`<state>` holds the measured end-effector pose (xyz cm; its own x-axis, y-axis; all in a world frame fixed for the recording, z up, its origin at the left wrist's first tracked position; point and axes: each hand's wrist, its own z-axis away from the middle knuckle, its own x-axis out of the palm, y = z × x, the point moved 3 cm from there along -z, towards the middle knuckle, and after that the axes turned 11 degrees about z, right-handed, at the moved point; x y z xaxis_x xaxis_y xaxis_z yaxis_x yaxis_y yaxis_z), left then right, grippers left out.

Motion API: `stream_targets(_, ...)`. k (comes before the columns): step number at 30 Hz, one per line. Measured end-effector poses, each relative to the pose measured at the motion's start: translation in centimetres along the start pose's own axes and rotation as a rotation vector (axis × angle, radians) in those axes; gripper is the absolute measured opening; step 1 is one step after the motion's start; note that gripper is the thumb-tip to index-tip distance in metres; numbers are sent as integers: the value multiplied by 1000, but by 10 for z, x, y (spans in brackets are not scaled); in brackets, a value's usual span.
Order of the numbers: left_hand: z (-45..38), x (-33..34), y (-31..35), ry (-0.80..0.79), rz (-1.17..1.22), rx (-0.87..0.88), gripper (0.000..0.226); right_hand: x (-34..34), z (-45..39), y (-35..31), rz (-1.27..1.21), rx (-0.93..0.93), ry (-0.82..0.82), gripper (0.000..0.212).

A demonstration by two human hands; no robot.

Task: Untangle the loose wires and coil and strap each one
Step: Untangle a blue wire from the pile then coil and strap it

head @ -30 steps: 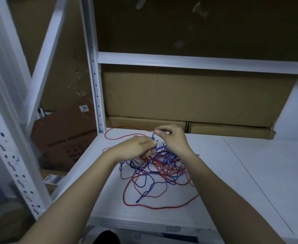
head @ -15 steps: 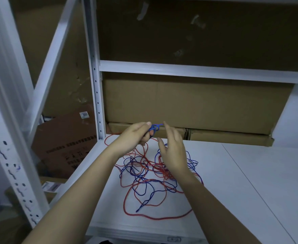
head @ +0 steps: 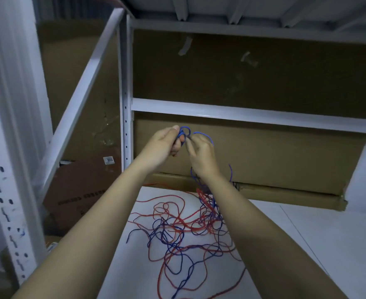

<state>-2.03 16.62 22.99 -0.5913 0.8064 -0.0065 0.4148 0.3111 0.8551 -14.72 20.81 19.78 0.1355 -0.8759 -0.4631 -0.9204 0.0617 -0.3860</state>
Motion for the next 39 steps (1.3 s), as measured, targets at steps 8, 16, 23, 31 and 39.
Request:
stream_targets(8,-2,-29,0,40,-145,-39,40,-7,-24,-2,-125,91,-527,36)
stream_targets(16,-9,-20,12,14,-167,32,39,-46,-63,-6,-109,224,-326,31)
stream_targets(23,-18,-6,37,5,-158,98,40,-81,-86,-15,224,186,162,43)
stream_targets(31,19,-2,-2,-91,138,-93,45,-28,0,22,67,414,-164,64)
stream_targets(39,57,-3,-49,118,532,-147,39,20,97,0,104,330,-694,75)
